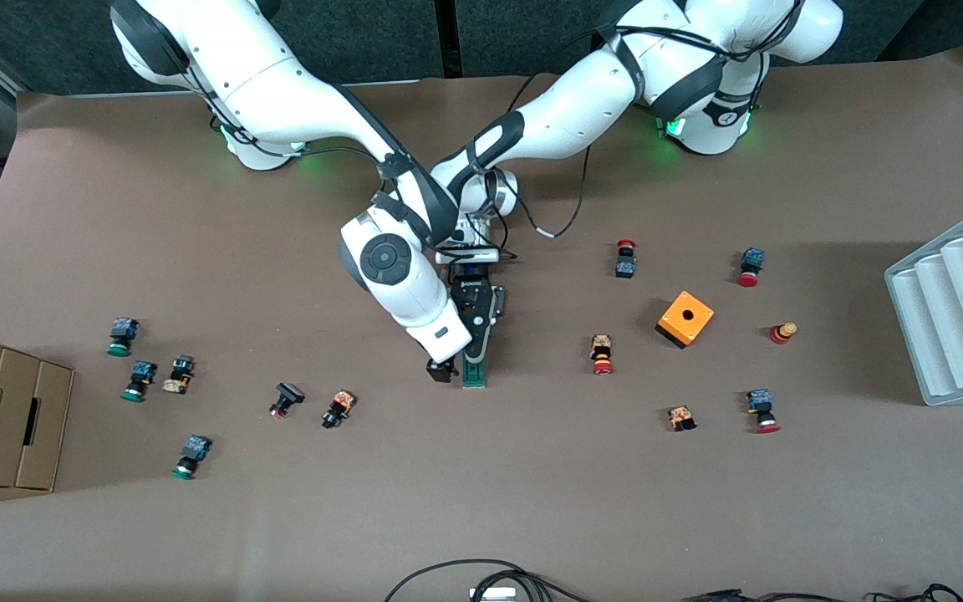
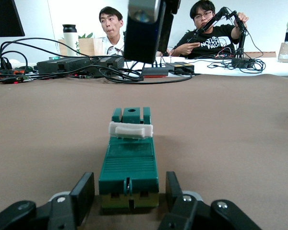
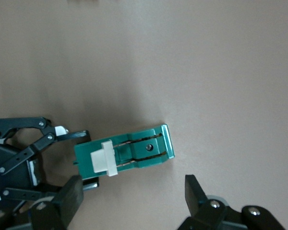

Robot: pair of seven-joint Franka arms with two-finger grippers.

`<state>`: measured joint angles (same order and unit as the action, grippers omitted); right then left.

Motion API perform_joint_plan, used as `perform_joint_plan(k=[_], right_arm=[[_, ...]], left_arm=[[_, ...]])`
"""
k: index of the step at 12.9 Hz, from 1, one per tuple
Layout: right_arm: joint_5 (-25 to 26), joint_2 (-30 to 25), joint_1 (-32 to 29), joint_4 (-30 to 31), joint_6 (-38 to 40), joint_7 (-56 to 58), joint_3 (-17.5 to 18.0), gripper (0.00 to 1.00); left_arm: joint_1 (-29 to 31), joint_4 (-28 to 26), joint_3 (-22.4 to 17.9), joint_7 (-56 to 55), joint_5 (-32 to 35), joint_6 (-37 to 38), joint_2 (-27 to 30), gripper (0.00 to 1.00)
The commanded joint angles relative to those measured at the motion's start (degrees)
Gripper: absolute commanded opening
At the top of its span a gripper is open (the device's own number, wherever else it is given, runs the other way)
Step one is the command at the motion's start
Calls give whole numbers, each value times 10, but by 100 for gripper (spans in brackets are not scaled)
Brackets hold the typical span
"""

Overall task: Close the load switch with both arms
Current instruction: 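Reach the right gripper to the white switch handle, then close the right gripper on the white handle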

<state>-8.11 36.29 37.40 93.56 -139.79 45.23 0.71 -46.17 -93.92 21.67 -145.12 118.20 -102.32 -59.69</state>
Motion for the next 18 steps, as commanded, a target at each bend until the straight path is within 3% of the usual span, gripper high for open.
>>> perform_joint_plan(k=[1,18], right_arm=[[7,-1,6,14,-18,2,-3,95],[7,41,18,22,-95,1,-3,96]], left_arm=[[-12,14,-7,-11,5,5,-19,68],[-12,13,-7,-11,5,5,-20,68]])
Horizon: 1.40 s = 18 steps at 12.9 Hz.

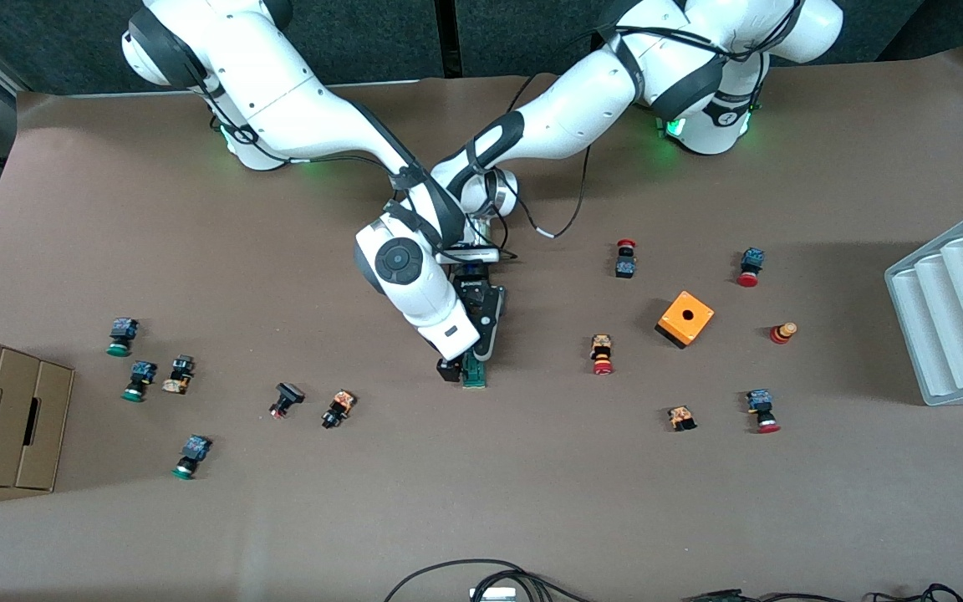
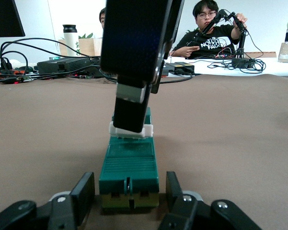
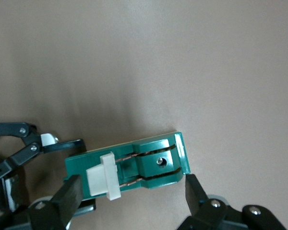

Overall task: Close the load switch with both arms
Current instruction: 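Close the right gripper on the white handle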

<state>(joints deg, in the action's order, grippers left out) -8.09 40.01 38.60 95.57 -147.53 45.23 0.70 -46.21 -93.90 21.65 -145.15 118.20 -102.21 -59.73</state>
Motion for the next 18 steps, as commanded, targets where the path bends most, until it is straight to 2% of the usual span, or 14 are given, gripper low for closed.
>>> perform_joint_plan(k=[1,14,18], right_arm=[[7,3,6,2,-17,0,-3,96],[7,6,5,3,-17,0,-4,98],[7,6,5,3,-18,2,-4,90]], left_arm=[[-12,13,-6,-11,5,4,-20,68],[-12,13,-6,-18,5,12,-19,68],[-12,13,-6,-18,5,12,-19,68]])
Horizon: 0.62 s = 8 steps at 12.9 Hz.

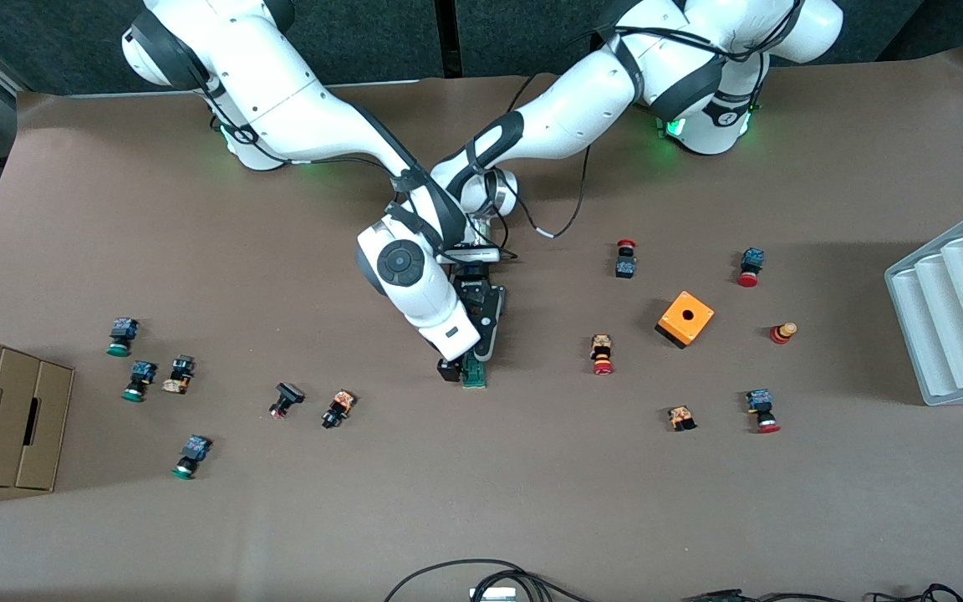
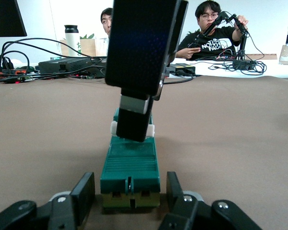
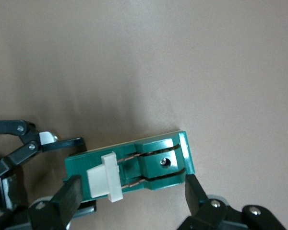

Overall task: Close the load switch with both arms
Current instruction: 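Close the right gripper on the white handle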

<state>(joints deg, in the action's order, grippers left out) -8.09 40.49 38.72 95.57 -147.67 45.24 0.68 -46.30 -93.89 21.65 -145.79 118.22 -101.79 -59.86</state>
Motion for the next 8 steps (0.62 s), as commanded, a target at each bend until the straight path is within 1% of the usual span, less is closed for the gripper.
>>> perform_joint_plan(k=[1,6,8], right_arm=[[7,1,4,2,-16,2,-3,86],[7,-1,4,2,-16,3,-3,82],[7,-2,5,2,-16,2,-3,77]], left_arm=[[-11,13,-7,-12,4,8,-18,68],[-11,12,-6,-12,5,8,-18,68],[-11,12,-7,-12,4,8,-18,68]])
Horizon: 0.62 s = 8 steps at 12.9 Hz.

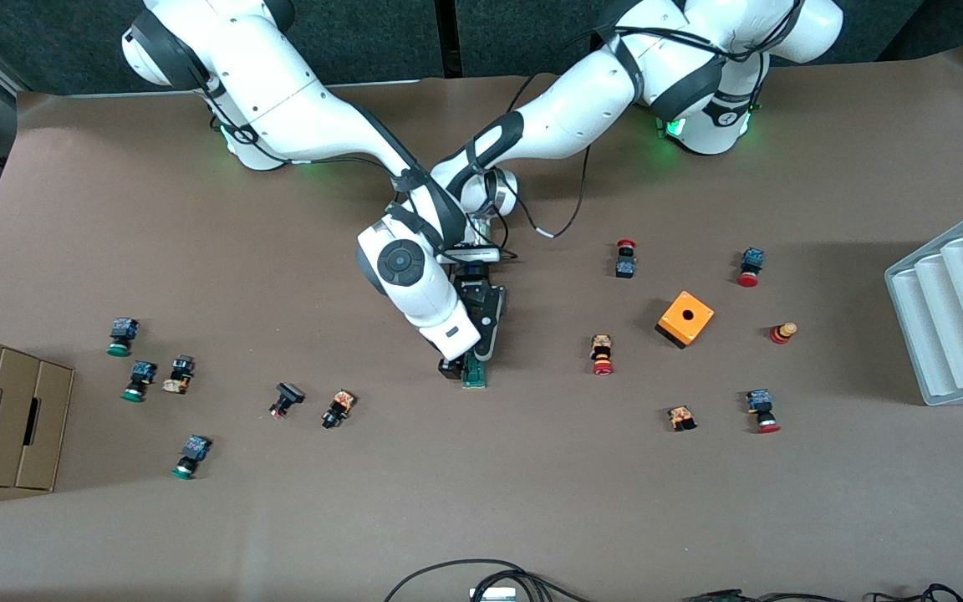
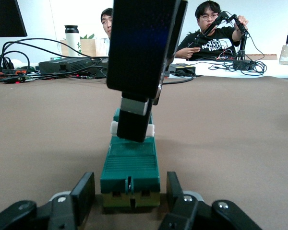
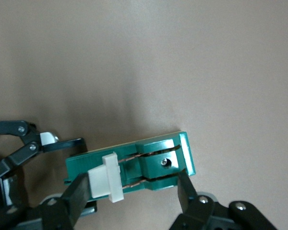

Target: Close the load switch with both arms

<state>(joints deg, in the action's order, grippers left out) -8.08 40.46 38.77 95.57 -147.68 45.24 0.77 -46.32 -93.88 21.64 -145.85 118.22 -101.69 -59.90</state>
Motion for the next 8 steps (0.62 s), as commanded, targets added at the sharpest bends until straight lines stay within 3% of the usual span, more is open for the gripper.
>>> perform_joint_plan(k=[1,8], right_arm=[[7,-2,4,1,-16,2,-4,75],[37,-2,13,-2,-16,16,-6,74]], left_arm=[[-10,12,-7,-11,5,7,-18,68],[-10,12,-7,-10,5,7,-18,68]])
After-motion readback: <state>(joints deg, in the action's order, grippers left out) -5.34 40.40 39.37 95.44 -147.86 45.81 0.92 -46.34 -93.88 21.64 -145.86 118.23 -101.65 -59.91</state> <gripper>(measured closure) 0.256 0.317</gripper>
